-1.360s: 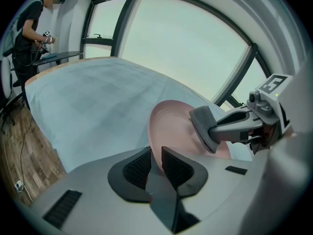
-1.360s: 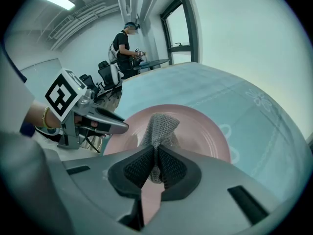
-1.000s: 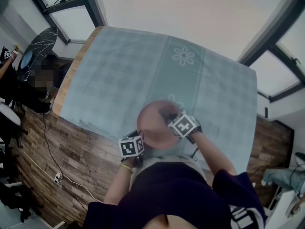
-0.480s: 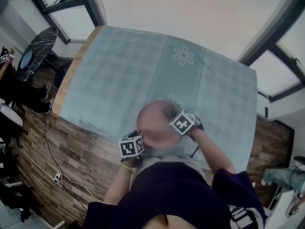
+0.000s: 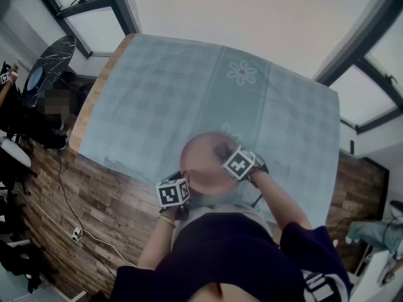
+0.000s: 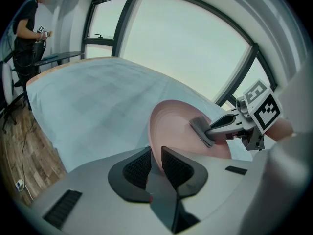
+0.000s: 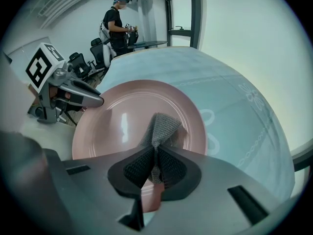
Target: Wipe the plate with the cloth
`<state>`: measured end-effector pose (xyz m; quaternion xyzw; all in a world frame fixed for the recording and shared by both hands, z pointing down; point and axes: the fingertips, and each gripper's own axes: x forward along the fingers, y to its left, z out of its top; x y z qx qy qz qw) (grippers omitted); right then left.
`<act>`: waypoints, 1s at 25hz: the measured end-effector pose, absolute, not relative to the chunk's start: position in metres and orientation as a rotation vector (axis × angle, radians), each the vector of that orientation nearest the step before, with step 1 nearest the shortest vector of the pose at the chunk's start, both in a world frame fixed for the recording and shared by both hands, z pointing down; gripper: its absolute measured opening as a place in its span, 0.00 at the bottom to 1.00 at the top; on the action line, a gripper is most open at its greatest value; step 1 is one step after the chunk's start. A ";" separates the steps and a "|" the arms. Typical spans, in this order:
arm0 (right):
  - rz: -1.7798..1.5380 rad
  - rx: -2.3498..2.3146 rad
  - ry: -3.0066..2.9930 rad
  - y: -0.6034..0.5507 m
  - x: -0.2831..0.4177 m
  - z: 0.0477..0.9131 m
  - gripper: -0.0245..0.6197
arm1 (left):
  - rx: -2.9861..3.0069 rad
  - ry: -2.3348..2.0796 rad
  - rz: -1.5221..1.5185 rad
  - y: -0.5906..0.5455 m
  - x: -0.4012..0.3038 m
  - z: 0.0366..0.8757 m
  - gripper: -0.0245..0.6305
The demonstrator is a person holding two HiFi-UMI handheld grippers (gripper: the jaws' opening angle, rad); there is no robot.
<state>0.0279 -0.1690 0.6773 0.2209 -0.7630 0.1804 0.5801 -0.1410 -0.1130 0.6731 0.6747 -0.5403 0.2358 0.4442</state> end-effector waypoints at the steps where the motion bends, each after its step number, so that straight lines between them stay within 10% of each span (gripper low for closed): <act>1: 0.427 0.511 -1.786 -0.167 0.027 0.677 0.09 | 1.672 -1.340 0.584 -0.113 -0.141 0.673 0.16; 25: 0.368 0.397 -1.849 -0.111 0.010 0.679 0.09 | 1.679 -1.343 0.603 -0.112 -0.141 0.674 0.16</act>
